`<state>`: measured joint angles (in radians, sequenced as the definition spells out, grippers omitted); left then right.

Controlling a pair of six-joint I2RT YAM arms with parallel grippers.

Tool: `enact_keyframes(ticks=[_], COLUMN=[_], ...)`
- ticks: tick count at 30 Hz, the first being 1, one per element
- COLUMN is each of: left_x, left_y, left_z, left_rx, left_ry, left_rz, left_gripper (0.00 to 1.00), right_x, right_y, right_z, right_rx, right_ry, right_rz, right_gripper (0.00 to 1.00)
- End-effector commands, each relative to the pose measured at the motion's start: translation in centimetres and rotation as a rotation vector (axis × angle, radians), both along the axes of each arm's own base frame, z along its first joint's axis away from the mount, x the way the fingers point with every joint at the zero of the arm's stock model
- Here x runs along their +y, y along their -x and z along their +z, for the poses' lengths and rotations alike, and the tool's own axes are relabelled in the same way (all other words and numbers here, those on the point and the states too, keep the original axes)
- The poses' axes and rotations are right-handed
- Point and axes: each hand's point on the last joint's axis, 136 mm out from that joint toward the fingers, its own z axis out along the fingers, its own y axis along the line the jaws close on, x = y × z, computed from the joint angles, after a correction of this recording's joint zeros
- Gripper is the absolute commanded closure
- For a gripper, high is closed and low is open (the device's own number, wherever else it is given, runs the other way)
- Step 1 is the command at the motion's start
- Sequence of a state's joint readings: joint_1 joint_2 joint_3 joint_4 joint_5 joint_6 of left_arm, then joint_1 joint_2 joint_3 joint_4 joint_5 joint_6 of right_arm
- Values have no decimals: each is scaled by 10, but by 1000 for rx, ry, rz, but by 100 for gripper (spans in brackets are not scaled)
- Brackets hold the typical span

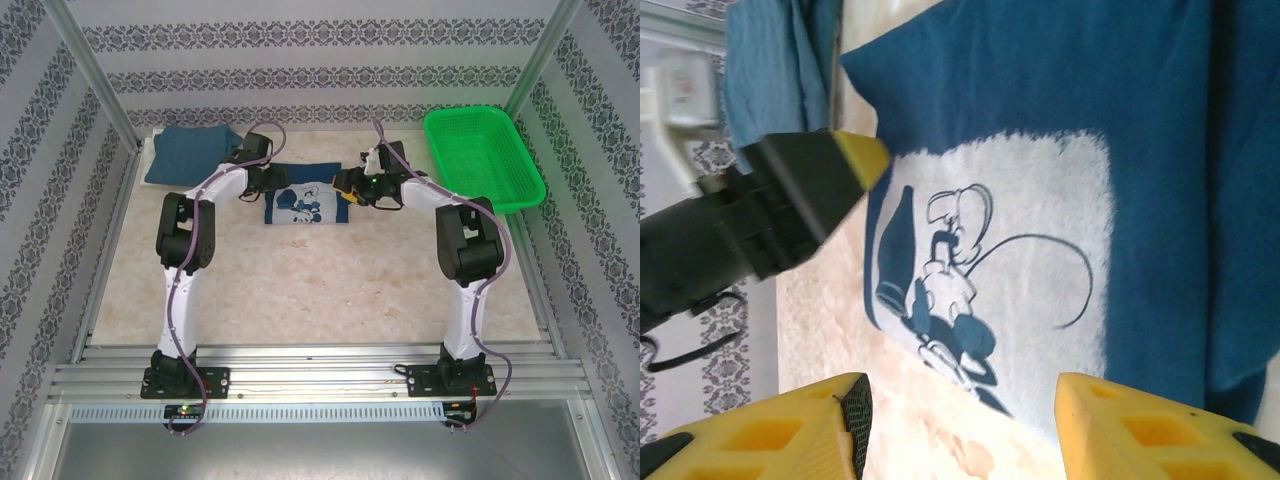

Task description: Fold and stack the t-shirts

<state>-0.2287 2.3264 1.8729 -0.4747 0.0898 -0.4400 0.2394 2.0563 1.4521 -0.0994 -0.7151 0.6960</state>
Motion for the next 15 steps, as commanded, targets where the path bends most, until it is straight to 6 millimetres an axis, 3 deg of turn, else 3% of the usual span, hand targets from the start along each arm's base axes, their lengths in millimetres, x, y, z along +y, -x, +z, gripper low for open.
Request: enact_keyframes(ticks=[1, 5, 9, 12, 14, 15], left_x=[-2, -22, -28, -27, -26, -27], left_y=[23, 13, 8, 7, 3, 0], left_z=[-28, -33, -43, -49, -41, -32], left_rx=[109, 104, 123, 133, 115, 92], left_ry=[-82, -52, -59, -73, -84, -80], left_rz=[-37, -70, -83, -90, -88, -93], left_gripper=[18, 30, 58, 85, 98, 100], right_x=[-3, -4, -6, -7, -8, -9], right_y=[4, 10, 19, 29, 36, 38], right_z=[21, 34, 45, 48, 50, 51], right_rx=[-79, -102, -126, -132, -135, -136], right_ry=[-9, -17, -18, -25, -31, -29], right_rz=[11, 15, 18, 19, 21, 20], right_gripper=[48, 48, 48, 48, 48, 48])
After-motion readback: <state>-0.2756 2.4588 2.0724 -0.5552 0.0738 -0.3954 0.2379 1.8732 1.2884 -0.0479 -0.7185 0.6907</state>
